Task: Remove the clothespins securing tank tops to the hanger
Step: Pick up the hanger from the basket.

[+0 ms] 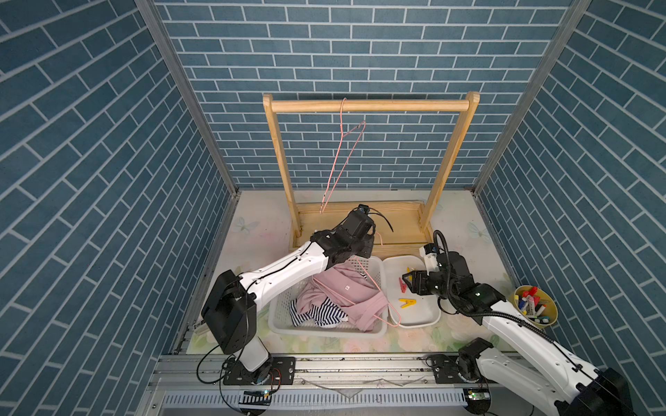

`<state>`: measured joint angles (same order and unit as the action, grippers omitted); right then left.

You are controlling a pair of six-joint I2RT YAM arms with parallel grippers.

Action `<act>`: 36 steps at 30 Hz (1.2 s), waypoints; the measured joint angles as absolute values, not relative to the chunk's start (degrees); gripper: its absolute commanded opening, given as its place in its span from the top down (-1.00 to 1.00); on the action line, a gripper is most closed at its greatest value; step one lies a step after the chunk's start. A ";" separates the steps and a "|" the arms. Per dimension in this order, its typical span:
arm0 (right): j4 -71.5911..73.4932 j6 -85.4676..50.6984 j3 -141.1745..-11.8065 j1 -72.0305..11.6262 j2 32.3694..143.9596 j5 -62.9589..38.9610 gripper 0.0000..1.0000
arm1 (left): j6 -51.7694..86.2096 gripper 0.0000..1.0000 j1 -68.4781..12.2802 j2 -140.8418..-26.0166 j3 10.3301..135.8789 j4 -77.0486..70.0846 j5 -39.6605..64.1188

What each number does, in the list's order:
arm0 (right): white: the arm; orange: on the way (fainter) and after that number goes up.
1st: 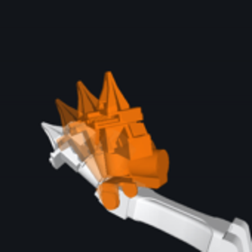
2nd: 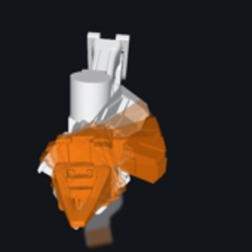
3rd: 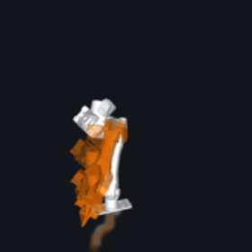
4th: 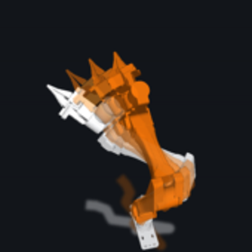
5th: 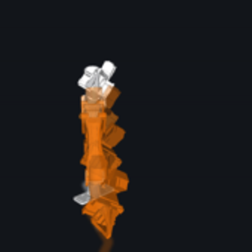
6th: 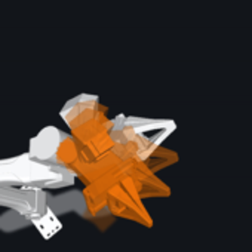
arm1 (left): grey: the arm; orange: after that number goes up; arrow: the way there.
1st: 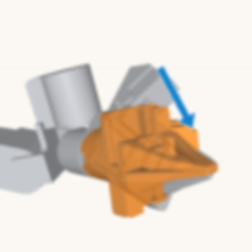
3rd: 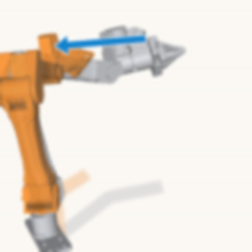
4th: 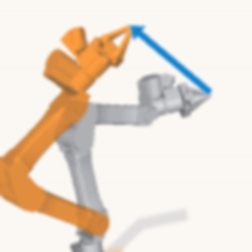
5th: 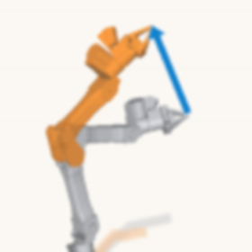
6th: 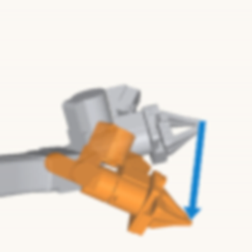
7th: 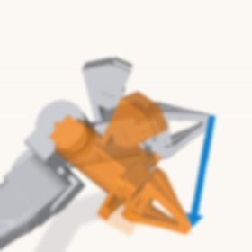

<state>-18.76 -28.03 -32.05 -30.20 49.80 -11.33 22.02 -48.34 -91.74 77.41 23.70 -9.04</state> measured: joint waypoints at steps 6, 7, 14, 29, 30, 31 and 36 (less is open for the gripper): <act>-16.56 -28.01 -32.05 -30.20 42.22 -17.82 -0.45 | 19.84 1.00 -54.00 -86.98 77.38 23.81 -19.51; -15.97 -28.01 -32.05 -30.20 40.75 -19.18 -0.46 | 19.18 1.00 -55.22 -86.17 77.38 23.92 -21.76; -15.73 -27.99 -34.26 -30.33 37.10 -25.28 -0.39 | 15.03 1.00 -61.87 -81.95 77.49 24.10 -35.86; -18.83 -22.96 -45.54 -47.09 45.60 -27.86 -0.24 | 3.46 1.00 -63.02 -71.88 78.04 19.53 -50.68; -18.79 -22.48 -45.52 -47.66 45.91 -27.55 -0.26 | 2.85 1.00 -63.02 -71.85 78.54 19.29 -50.96; -18.63 -22.13 -45.52 -48.10 45.98 -27.29 -0.28 | 2.15 1.00 -63.02 -71.88 79.07 18.98 -51.11; -16.16 -20.47 -45.52 -49.25 45.30 -27.83 -0.37 | -0.71 1.00 -63.02 -71.83 81.62 17.67 -51.40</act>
